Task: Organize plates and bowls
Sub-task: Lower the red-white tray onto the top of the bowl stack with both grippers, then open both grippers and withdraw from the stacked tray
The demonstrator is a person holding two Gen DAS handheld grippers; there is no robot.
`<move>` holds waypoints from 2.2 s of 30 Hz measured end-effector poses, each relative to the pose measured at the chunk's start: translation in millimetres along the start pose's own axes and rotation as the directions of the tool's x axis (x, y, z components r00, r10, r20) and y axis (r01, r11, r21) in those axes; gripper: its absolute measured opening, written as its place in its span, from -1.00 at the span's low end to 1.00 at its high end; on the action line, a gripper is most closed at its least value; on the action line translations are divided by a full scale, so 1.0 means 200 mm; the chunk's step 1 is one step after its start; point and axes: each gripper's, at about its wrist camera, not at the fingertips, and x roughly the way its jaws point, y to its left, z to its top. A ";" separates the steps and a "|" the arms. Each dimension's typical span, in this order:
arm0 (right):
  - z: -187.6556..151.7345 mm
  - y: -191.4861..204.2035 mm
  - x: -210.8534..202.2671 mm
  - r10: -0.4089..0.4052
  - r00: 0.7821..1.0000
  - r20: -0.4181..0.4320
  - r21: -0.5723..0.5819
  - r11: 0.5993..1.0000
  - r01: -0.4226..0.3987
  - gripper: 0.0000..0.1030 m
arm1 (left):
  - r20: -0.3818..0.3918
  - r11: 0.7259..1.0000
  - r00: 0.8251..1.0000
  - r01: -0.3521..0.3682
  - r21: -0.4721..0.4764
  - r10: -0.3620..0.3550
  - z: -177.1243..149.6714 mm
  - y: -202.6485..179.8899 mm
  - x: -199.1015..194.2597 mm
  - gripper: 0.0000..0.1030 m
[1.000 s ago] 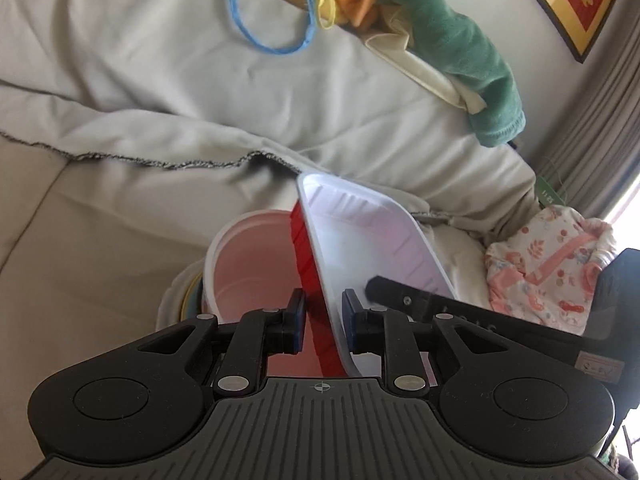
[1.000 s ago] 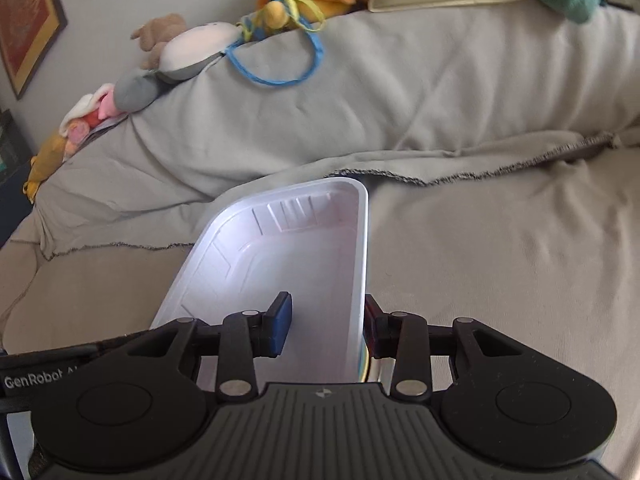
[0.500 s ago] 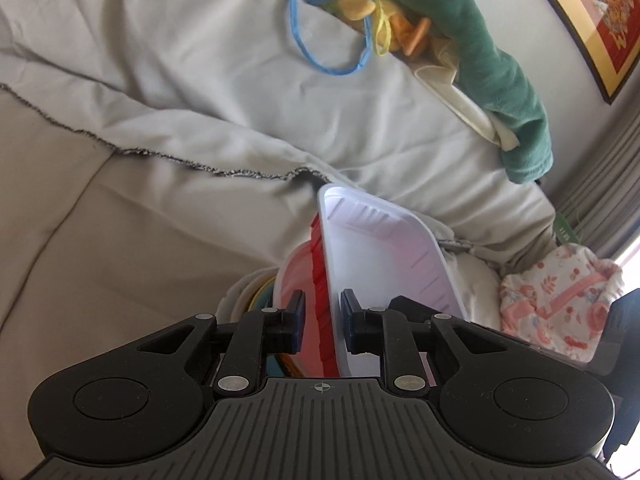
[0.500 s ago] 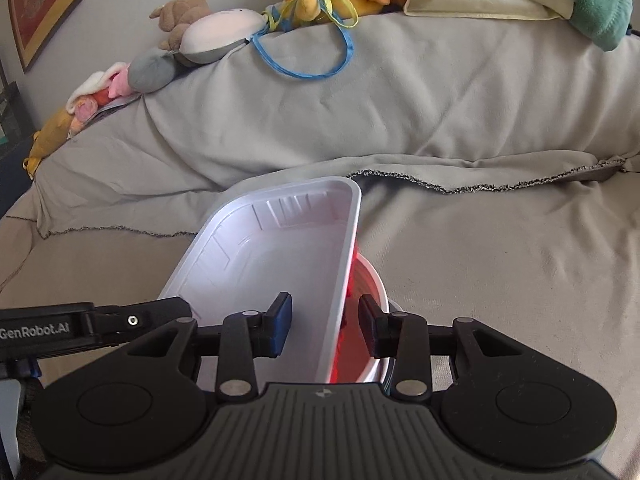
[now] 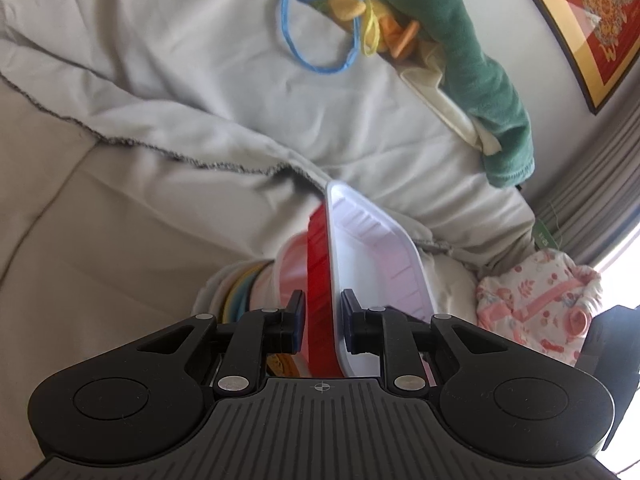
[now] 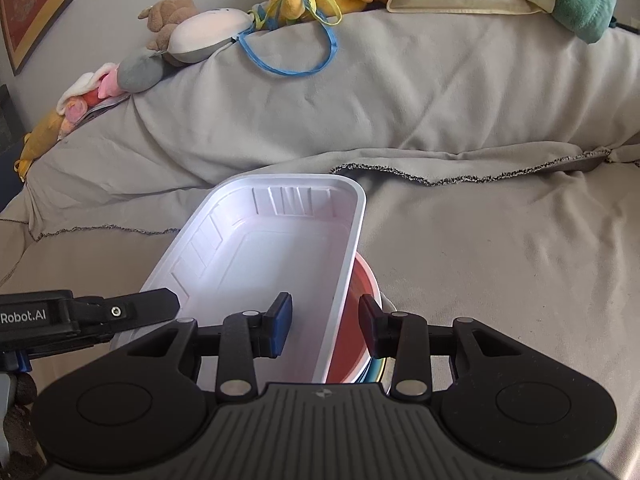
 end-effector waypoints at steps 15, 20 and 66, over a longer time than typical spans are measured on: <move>-0.02 0.03 -0.02 -0.012 1.000 0.000 -0.020 1.000 0.012 -0.29 | 0.014 1.000 1.000 -0.009 -0.021 0.009 0.00 0.03 -0.07 -0.57; -0.03 0.03 -0.03 -0.019 1.000 0.001 -0.024 1.000 0.020 -0.29 | -0.007 1.000 1.000 -0.001 -0.011 0.001 -0.03 0.02 -0.06 -0.58; -0.28 0.02 -0.55 0.006 1.000 0.009 -0.007 1.000 -0.005 0.16 | 0.000 0.943 0.980 -0.191 0.274 0.198 -0.46 -0.24 -0.42 -0.57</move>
